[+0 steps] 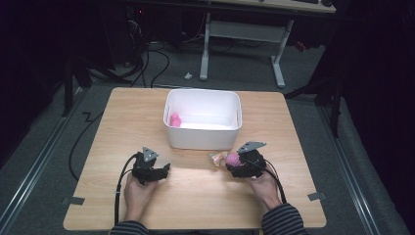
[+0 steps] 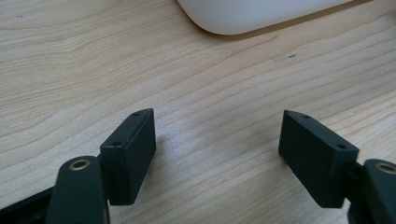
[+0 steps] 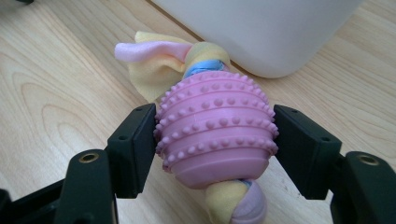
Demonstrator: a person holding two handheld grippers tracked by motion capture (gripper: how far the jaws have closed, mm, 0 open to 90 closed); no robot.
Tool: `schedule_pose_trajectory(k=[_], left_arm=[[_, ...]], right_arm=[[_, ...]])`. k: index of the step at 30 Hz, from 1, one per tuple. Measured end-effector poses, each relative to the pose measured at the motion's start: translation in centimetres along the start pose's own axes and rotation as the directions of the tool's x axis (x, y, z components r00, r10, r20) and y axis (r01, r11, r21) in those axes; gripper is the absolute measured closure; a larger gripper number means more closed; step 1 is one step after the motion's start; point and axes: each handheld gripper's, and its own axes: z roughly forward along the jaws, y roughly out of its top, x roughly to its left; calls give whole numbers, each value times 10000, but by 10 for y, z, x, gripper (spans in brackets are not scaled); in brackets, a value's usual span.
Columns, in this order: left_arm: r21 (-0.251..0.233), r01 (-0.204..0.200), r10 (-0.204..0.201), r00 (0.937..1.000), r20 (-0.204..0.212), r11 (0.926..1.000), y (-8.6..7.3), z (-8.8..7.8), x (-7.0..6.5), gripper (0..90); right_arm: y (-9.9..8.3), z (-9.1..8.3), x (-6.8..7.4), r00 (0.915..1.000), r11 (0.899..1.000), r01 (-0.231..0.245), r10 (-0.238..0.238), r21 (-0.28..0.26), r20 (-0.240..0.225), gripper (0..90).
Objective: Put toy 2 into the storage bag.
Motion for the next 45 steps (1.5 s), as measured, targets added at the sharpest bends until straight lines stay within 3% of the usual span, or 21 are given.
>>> schedule_pose_trajectory(k=[4,16,24,29,39,45], left_arm=[[0,1,-1,10000,0,10000,0,0,0,276],[7,-20,20,10000,-11,10000,0,0,0,276],[6,-24,24,10000,-13,10000,0,0,0,276],[4,-21,21,10000,-11,10000,0,0,0,276],[5,-33,33,10000,-7,10000,0,0,0,276],[8,-34,34,10000,-7,10000,0,0,0,276]], right_arm=[[-1,-9,-1,9998,9998,197,-197,-67,19,337],[5,-44,-7,9998,9976,199,-205,-660,-78,337],[20,-74,-15,9994,9934,231,-257,-1122,-222,337],[32,-89,-22,9992,9905,388,-391,-1321,4,338],[55,-102,-30,9986,9855,531,-523,-1611,90,338],[72,-105,-32,9964,9825,839,-841,-1662,57,338]])
